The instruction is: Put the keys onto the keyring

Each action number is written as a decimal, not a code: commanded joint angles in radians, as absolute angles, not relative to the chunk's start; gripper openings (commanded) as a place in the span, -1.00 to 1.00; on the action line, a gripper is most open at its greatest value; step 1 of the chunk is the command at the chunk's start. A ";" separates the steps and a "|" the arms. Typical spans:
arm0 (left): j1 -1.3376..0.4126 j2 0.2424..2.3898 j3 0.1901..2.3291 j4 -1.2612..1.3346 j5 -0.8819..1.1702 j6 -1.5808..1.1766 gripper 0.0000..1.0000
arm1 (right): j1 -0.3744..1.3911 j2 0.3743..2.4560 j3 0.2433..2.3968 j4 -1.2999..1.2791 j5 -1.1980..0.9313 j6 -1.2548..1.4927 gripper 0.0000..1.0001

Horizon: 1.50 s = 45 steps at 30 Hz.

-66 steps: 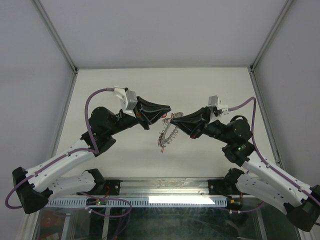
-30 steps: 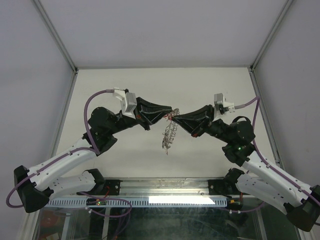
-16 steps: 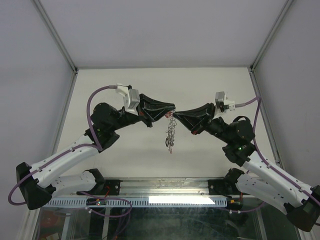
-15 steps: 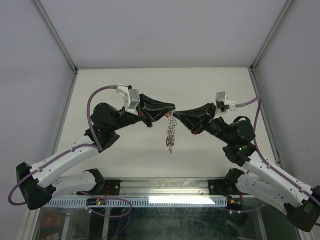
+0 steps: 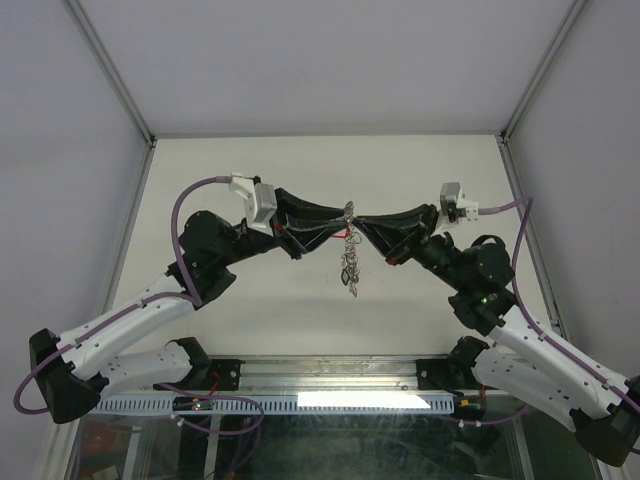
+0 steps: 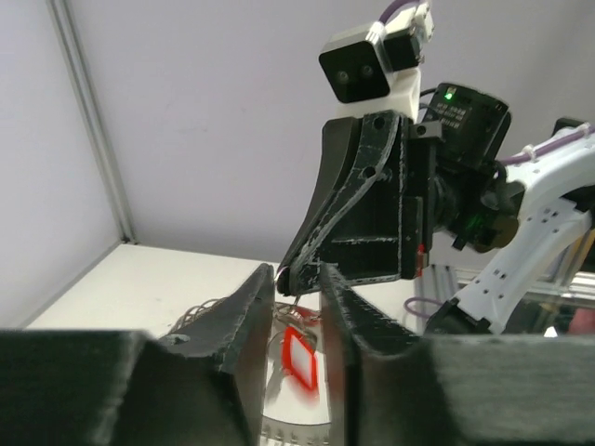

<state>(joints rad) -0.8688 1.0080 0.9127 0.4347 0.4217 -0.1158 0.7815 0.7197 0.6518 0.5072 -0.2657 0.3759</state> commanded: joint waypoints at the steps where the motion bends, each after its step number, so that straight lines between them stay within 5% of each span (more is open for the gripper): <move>1: -0.857 0.977 0.902 0.449 0.403 -0.115 -0.32 | 0.782 0.710 0.695 0.572 -0.235 0.357 -1.00; 11: -0.845 0.939 0.919 0.267 0.135 -0.079 0.09 | 0.783 0.761 0.805 0.231 -0.184 0.200 -1.00; 19: -0.656 0.969 0.907 0.127 0.095 -0.207 0.35 | 0.783 0.876 0.910 -0.077 -0.032 0.073 -1.00; 28: -0.580 0.953 0.884 0.009 -0.016 -0.208 0.95 | 0.783 1.009 1.007 -0.385 0.111 -0.034 -1.00; 36: -0.573 0.966 0.878 -0.040 -0.060 -0.219 0.99 | 0.783 1.198 1.089 -0.484 0.033 -0.055 -1.00; 45: -0.574 0.962 0.864 -0.069 -0.097 -0.258 0.99 | 0.781 1.352 1.057 -0.260 0.018 -0.011 -1.00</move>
<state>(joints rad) -0.5869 0.9749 0.8703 -0.0723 -0.0586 -0.2264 0.7815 1.3403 1.0435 -0.4294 0.0116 -0.0254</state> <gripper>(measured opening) 0.992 0.007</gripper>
